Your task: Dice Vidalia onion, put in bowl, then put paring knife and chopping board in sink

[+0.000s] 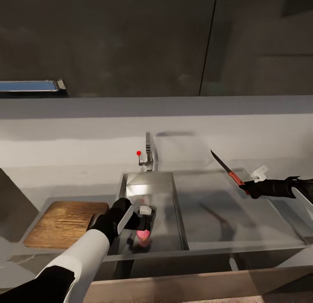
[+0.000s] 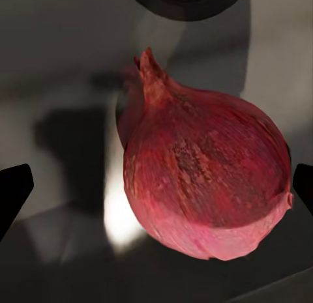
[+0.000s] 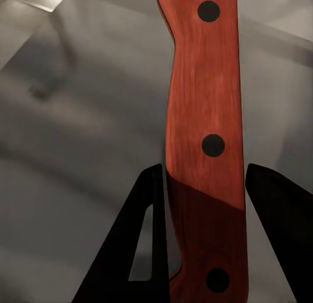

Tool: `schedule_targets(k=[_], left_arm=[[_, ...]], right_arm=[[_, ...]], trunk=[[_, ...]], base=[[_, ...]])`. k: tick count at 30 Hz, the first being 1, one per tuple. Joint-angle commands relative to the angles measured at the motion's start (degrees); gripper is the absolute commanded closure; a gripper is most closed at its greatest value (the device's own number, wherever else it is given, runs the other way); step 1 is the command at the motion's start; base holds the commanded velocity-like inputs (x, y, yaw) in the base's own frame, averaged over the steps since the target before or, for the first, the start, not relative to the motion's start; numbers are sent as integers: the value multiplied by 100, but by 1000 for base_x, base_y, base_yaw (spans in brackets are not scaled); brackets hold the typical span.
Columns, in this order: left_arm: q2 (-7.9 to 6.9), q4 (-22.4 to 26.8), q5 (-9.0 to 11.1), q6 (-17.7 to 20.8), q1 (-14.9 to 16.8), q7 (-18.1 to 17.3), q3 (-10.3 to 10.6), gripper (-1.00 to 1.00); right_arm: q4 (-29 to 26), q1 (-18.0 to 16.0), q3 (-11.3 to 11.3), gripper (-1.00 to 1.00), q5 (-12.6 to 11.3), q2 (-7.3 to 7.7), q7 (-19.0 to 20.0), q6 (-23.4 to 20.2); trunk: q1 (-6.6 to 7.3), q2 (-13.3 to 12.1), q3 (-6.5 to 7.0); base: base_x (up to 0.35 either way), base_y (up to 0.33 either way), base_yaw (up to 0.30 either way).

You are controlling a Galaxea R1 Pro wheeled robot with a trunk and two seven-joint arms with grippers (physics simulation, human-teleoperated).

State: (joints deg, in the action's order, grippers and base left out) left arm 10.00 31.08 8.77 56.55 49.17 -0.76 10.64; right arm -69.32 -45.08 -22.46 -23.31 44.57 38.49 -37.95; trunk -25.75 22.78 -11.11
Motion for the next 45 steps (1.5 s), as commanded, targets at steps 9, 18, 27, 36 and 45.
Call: schedule_targets(k=[9,18,27,36,45], left_arm=[[0,3,1,23,5,-5,8,-100],[0,3,1,23,5,-3,8,-100],[0,3,1,22,5,-4,8,-100],[0,3,1,23,5,-3,8,-100],[0,0,7,23,5,-3,2,-100]], right_arm=[[-2,-10,-13,100,-42,7,-10,-37],[-2,-10,-13,100,-42,7,-11,-37],[-2,-10,-13,100,-42,6,-9,-37],[-2,-10,-13,100,-42,8,-10,-37],[-2,-10,-13,100,-42,8,-12,-37]], trunk=[[-3,13,-65],[-3,13,-69],[-3,13,-100],[-3,13,-102],[-3,13,-102]], base=[[0,0,0],[0,0,0],[0,0,0],[0,0,0],[0,0,0]])
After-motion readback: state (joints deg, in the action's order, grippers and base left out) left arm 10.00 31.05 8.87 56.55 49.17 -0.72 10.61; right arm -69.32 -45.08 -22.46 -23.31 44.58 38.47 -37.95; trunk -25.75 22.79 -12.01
